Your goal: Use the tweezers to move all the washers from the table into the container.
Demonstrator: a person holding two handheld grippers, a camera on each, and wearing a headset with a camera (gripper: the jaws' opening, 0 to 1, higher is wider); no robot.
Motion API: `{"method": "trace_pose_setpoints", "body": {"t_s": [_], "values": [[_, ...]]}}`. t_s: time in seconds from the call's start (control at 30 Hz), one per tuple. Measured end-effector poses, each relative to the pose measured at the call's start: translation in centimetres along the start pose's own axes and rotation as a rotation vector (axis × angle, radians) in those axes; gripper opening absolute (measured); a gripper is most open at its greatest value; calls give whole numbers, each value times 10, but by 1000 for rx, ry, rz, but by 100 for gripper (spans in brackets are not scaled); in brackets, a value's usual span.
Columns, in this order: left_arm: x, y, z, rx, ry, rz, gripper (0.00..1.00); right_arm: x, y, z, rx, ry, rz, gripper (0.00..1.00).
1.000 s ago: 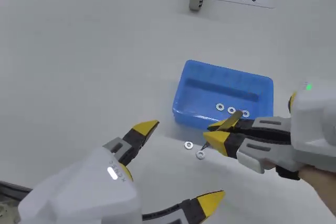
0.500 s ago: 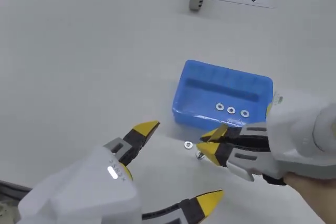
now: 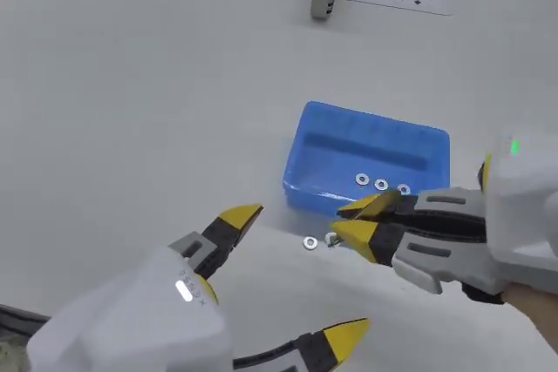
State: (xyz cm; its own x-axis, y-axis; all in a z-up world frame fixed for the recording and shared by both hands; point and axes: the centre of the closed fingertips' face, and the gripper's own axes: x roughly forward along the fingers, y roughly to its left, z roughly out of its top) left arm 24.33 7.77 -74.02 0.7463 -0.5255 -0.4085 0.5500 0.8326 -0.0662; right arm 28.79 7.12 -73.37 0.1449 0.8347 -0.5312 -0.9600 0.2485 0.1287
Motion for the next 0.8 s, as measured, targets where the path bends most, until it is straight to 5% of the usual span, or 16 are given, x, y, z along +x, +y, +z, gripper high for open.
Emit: {"method": "trace_pose_setpoints", "body": {"t_s": [0.27,0.5,0.8], "values": [[0,0,0,-1,2,-2,75,-8,-29,37,-3,-78,-63,3],[0,0,-1,1,5,-3,75,10,-60,32,27,-48,-111,3],[0,1,-2,-1,6,4,75,31,-77,11,46,19,-111,3]]}}
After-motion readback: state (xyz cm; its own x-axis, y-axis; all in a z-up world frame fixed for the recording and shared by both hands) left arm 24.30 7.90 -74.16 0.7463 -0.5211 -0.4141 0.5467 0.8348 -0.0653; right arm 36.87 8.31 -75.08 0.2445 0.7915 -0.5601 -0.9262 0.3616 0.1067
